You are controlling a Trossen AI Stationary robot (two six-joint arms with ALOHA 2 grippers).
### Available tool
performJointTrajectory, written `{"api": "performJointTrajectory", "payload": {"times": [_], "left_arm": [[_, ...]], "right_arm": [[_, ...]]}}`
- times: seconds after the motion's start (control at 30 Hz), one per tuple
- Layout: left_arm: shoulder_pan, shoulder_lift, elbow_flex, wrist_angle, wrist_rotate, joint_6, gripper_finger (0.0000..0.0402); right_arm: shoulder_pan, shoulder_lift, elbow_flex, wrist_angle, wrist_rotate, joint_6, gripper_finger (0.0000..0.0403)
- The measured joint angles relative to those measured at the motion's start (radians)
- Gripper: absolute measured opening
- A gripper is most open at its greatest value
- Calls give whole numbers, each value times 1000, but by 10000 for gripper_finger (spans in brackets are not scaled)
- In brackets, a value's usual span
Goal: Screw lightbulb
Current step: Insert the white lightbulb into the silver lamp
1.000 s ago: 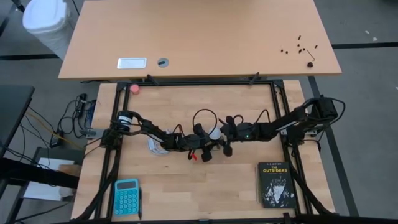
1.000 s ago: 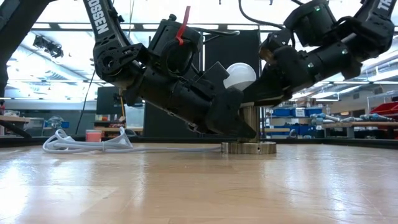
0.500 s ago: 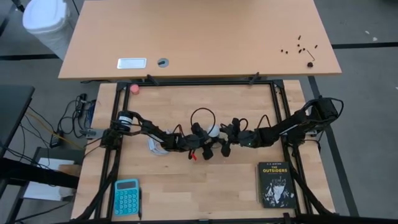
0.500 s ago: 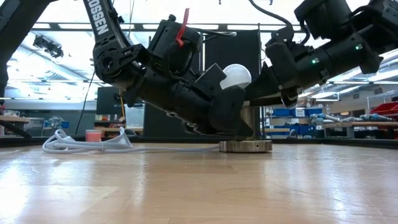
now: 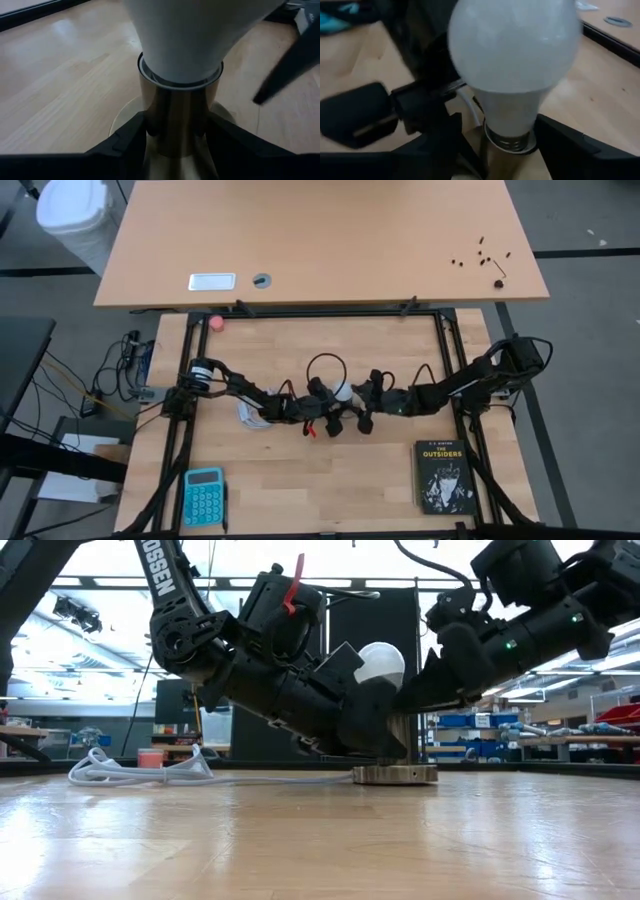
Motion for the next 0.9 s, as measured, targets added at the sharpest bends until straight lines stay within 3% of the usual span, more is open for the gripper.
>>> {"api": "performJointTrajectory", "payload": {"times": [0.23,0.37,0.57,0.9], "left_arm": [[0,-1,0,-5,72,62,188],[0,-2,1,-17,91,82,188],[1,-4,3,-30,100,84,188],[0,-4,3,-30,105,83,188]], "right_arm": [[-95,-3,0,5,-282,-98,299],[-114,-4,0,8,-370,-176,312],[-125,-3,0,6,-379,-221,310],[-121,-40,-1,-81,-308,-102,309]]}}
